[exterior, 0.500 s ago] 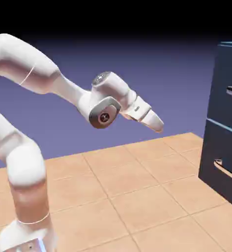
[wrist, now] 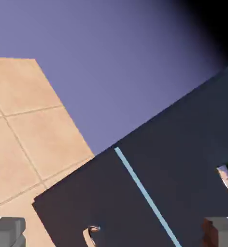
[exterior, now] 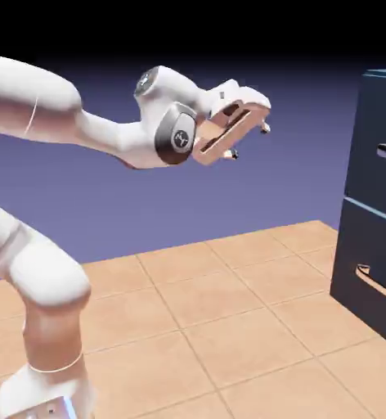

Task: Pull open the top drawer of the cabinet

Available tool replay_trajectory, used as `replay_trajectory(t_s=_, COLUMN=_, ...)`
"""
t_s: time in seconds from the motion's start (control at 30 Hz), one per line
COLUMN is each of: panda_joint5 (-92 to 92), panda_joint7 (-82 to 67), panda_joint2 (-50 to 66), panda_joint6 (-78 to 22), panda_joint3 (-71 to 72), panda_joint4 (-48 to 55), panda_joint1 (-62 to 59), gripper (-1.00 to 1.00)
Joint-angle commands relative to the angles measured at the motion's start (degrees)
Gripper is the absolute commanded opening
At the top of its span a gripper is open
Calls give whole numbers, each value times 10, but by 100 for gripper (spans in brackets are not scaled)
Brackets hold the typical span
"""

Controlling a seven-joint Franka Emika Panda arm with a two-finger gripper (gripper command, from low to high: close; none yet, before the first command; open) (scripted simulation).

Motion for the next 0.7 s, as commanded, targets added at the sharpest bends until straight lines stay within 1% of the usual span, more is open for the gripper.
replay_trajectory(t_s=0.0, panda_joint5=-20, panda_joint7=-25, panda_joint2=-6, panda_joint6=-3, panda_joint3=-10, panda_joint4=8, panda_joint1=13, gripper=100)
replay_trajectory(t_s=0.67, panda_joint5=-413, panda_joint7=-523, panda_joint2=-125, panda_joint6=-60, panda_joint3=-216, panda_joint4=160, panda_joint1=278, gripper=100)
